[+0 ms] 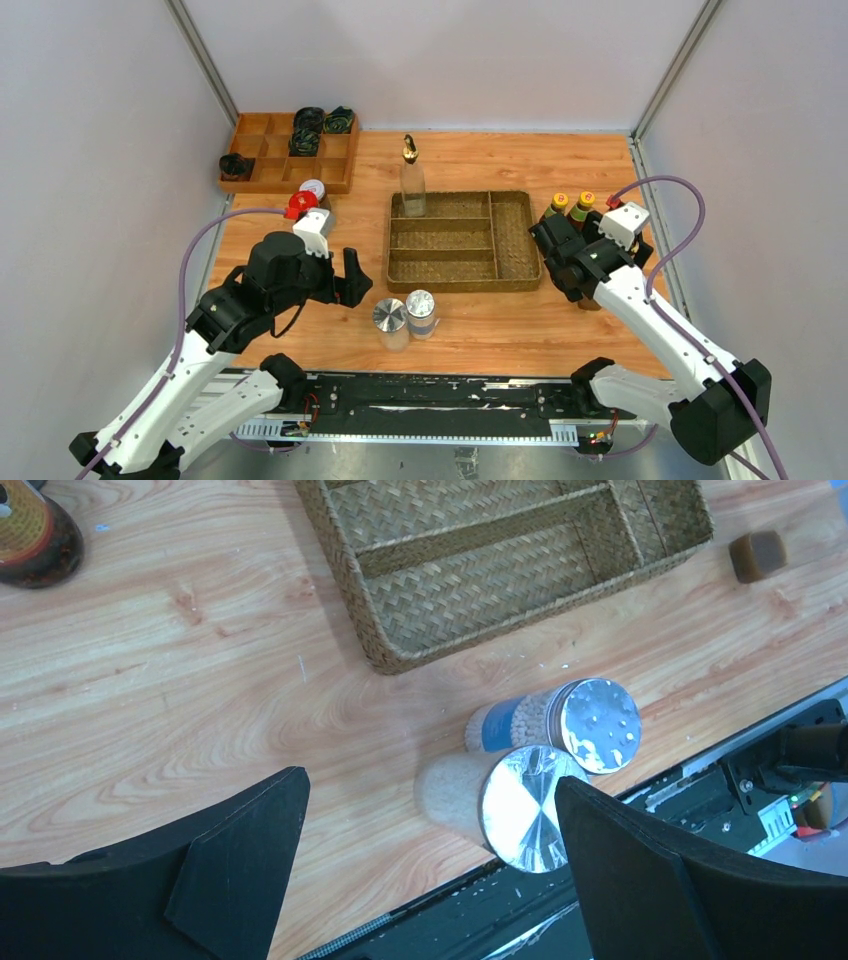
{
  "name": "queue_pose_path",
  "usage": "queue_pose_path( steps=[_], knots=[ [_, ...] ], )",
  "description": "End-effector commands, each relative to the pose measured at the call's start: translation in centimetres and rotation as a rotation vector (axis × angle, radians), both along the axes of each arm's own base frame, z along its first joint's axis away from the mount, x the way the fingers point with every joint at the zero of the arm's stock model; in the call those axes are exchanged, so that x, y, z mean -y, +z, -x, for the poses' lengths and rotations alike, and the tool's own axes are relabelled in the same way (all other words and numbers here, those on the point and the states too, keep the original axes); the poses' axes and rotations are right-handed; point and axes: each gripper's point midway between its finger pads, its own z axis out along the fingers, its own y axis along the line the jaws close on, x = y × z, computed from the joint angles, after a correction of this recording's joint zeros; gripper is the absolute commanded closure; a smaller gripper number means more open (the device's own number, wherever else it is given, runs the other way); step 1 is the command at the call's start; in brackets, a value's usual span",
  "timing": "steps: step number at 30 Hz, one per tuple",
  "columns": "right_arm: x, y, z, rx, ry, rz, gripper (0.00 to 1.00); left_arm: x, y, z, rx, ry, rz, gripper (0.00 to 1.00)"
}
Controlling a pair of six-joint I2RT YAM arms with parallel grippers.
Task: Organize the condiment bottles
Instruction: Pick up the bottle from the center of the board.
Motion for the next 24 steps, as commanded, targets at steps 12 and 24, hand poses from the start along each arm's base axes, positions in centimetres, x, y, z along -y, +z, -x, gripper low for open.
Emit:
queue_pose_path(
  steps=[12,24],
  knots=[
    [1.1,-1.3,-1.8,-0.009,-0.017,-0.031,0.66,0.2,-0.1,-0.3,0.011,-0.012,-0.021,0.00],
    [0.4,-0.1,-1.7,-0.067,0.089,-0.051,1.00,0.0,-0.1,-0.1,0.009,0.005,-0.001,0.00]
  ],
)
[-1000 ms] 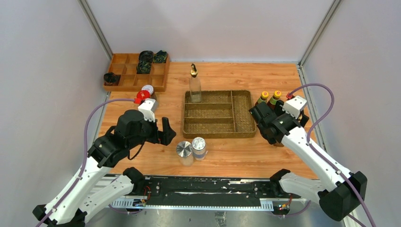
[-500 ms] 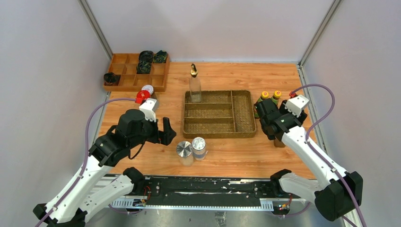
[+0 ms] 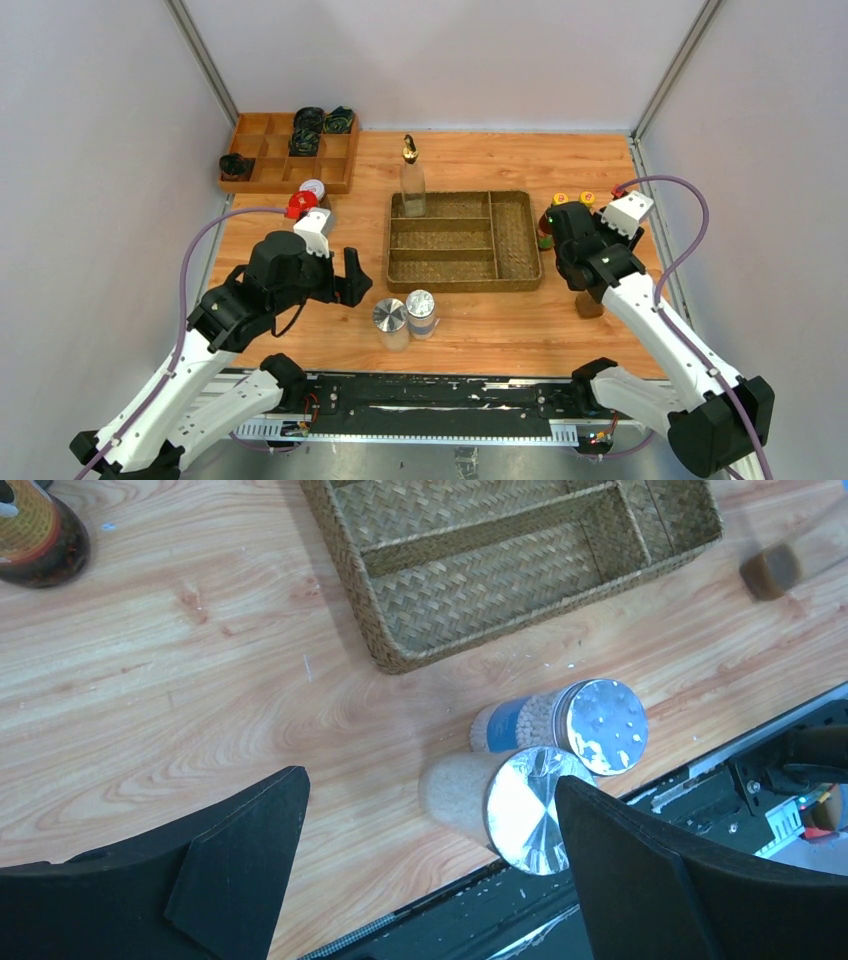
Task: Organize the condiment bottles
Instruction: Pick up the bottle from the center of the board.
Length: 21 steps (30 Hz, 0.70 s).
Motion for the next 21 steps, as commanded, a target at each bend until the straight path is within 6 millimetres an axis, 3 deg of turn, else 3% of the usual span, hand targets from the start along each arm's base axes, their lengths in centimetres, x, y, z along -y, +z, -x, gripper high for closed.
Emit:
queue_pose_path(
  steps=[1,13,21],
  knots=[
    [-0.1,0.3,0.7,-0.075,0.072,-0.005,1.00,0.1,0.1,0.1,0.008,0.002,0.017,0.00],
    [-2.4,7.7,-0.3,-0.037,0.303,-0.059,1.00,0.0,0.3,0.0,0.011,0.019,0.022,0.00],
    [-7.7,12.7,-3.3,-0.008,0.603,-0.140,1.00,-0.1,0.6,-0.3,0.015,0.034,0.023,0.00]
  ],
)
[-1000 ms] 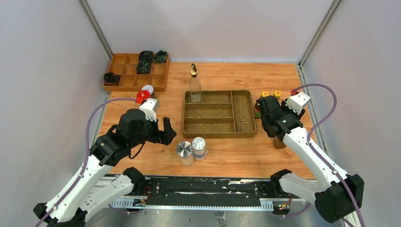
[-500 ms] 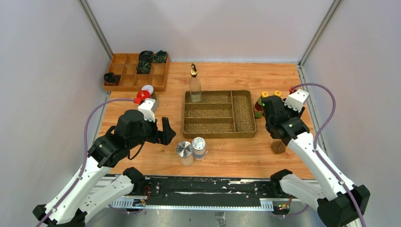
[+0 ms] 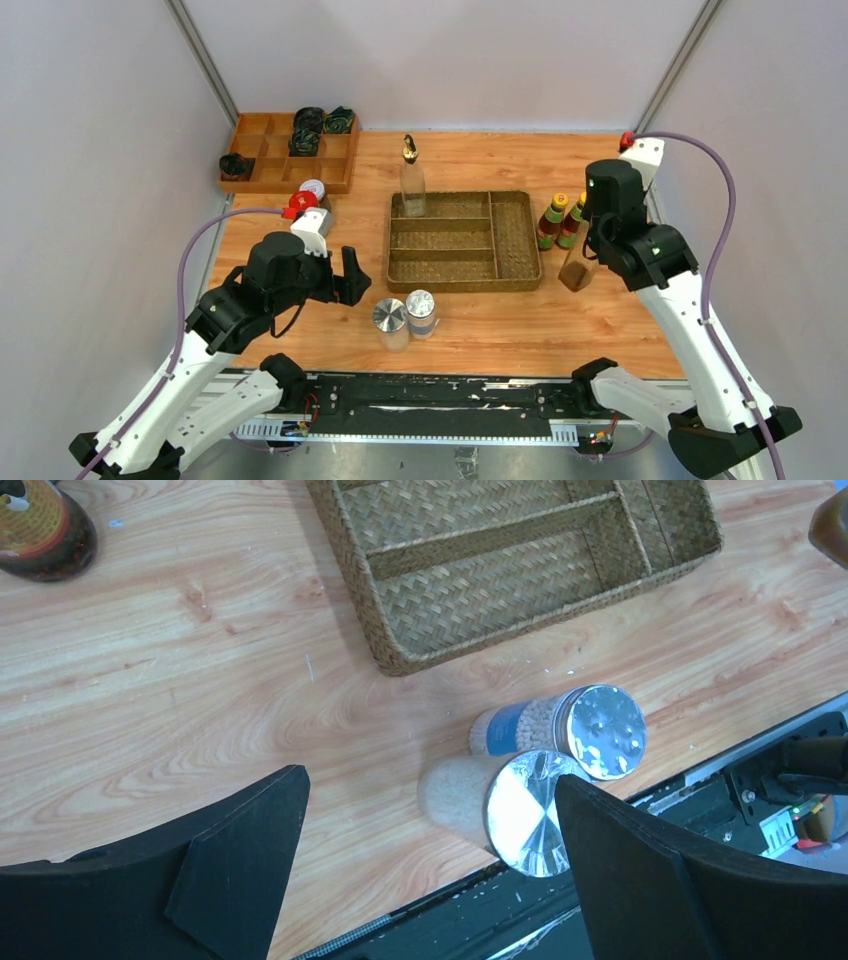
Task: Organize the condiment bottles
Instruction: Pick up the bottle from the center of the board, then place the bottle in the storage box.
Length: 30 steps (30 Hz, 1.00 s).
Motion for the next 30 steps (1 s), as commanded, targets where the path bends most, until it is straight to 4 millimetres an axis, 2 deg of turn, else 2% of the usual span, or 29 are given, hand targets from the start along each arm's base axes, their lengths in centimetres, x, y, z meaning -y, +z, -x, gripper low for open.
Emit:
queue_pose_path(
  steps=[1,7,14,17,30],
  knots=[
    [-3.7,3.5,-1.8,0.024,0.228,-0.040,1.00,0.1,0.3,-0.3,0.012,0.013,0.006,0.00],
    [-10.2,7.2,-4.4,0.095,0.533,-0.072,1.00,0.1,0.7,-0.5,0.015,0.022,0.008,0.00],
    [-18.0,9.2,-7.0,0.149,0.855,-0.064,1.00,0.0,1.0,-0.8,0.022,0.034,0.008,0.00],
    [-20.2,9.1,-8.3,0.177,0.914,-0.051,1.00,0.0,1.3,-0.9,0.027,0.037,0.008,0.00],
    [-26.6,7.3,-13.3,0.391,0.951,-0.006,1.00,0.2,1.4,-1.4,0.028,0.025,-0.017,0.00]
  ],
)
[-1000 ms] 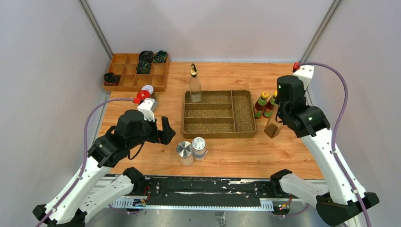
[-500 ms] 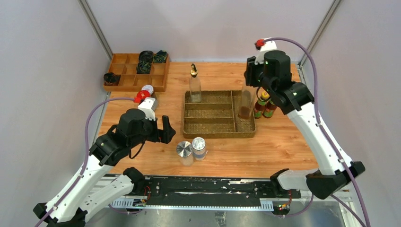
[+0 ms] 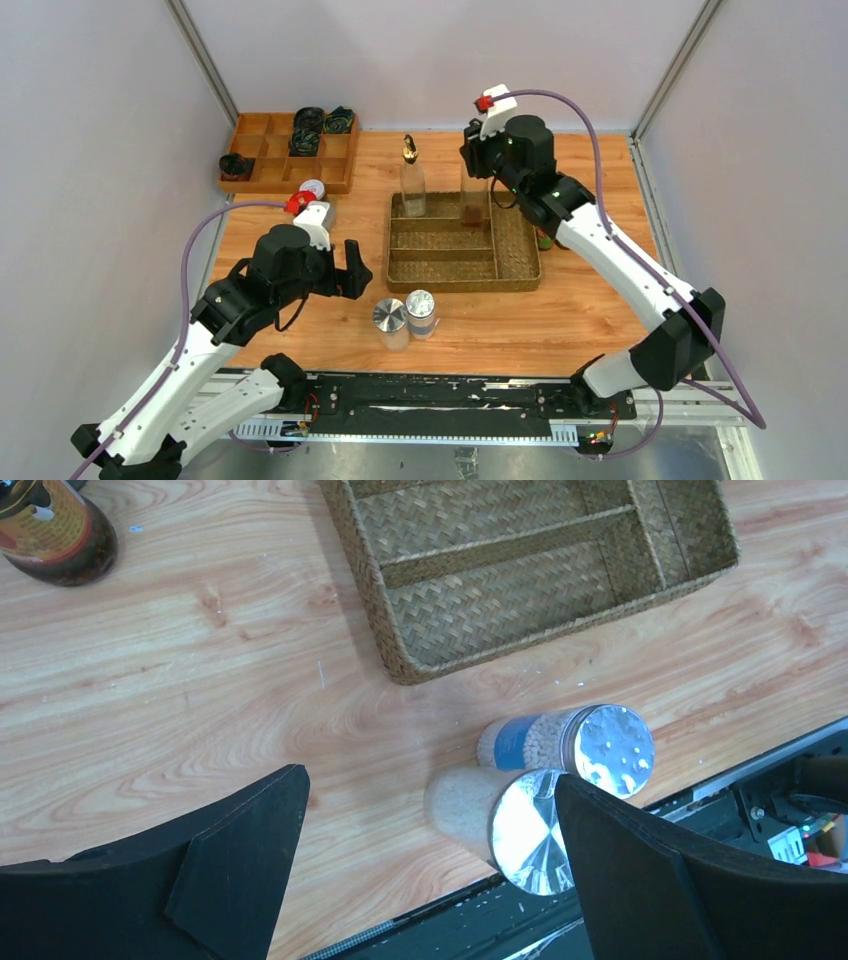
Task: Organize the condiment bottles
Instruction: Place the bottle in the storage box.
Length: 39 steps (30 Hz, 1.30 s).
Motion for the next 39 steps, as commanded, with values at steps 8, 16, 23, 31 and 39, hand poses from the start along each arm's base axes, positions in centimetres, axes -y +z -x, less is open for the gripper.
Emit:
queue_pose_path(
  steps=[8,16,23,31,39],
  knots=[
    [-5.0,2.7,-4.0,0.276,0.037,-0.101,1.00,0.4,0.5,-0.7,0.020,-0.019,-0.025,0.00],
    [-6.3,0.9,-5.2,0.300,0.069,-0.039,1.00,0.4,0.4,-0.9,0.016,-0.012,-0.034,0.00],
    [-6.4,-1.6,-6.1,0.286,0.068,-0.019,1.00,0.6,0.0,-1.1,-0.001,-0.008,-0.033,0.00],
    [-6.1,-4.3,-6.6,0.247,0.057,-0.046,1.00,0.9,-0.2,-1.4,-0.010,-0.005,-0.037,0.00],
    [-5.6,-6.6,-7.1,0.218,0.048,-0.050,1.00,0.8,-0.9,-1.6,-0.024,-0.003,-0.053,0.00]
  ],
)
